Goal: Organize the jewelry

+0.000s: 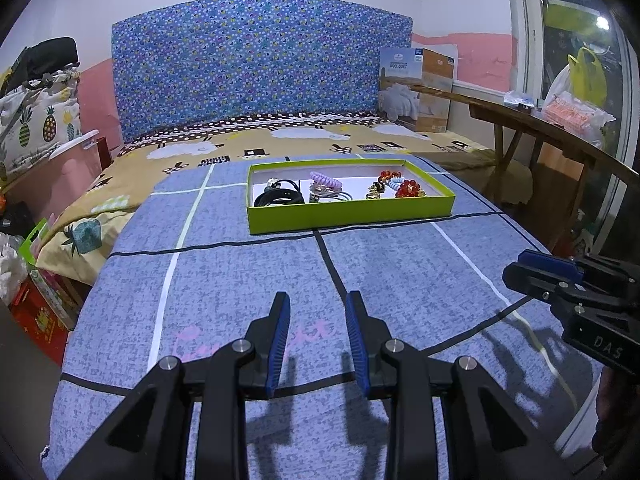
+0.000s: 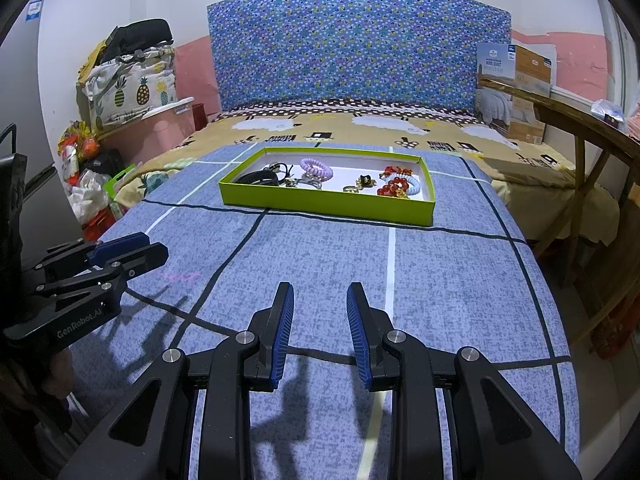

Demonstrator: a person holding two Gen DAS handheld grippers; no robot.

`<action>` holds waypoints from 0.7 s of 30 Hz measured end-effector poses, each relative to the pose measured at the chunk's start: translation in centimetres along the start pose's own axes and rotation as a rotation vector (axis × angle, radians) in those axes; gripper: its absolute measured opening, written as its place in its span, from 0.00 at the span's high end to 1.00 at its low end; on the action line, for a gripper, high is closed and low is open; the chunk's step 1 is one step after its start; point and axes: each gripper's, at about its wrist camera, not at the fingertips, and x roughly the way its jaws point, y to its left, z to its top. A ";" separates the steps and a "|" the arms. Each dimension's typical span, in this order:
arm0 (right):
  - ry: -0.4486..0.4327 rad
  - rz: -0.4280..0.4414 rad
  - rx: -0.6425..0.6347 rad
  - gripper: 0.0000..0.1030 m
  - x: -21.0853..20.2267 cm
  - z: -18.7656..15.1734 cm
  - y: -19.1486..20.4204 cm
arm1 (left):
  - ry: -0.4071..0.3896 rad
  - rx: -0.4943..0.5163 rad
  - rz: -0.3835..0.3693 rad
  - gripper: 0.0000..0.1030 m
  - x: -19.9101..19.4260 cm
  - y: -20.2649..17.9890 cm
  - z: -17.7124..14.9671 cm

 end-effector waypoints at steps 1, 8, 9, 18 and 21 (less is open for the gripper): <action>0.001 0.000 0.000 0.73 0.0 0.0 0.0 | 0.000 0.001 0.003 0.71 0.0 0.0 0.0; 0.002 -0.001 -0.001 0.73 0.1 -0.1 -0.1 | 0.007 0.014 -0.006 0.71 0.0 -0.2 -0.2; 0.002 -0.001 0.000 0.73 0.1 -0.1 0.0 | 0.006 0.016 -0.004 0.71 0.0 -0.3 -0.2; 0.004 0.000 -0.001 0.73 0.2 -0.2 0.0 | -0.001 0.020 0.001 0.71 -0.2 -0.4 -0.2; 0.005 0.000 -0.003 0.73 0.3 -0.3 -0.1 | 0.001 0.024 0.000 0.71 -0.2 -0.5 -0.2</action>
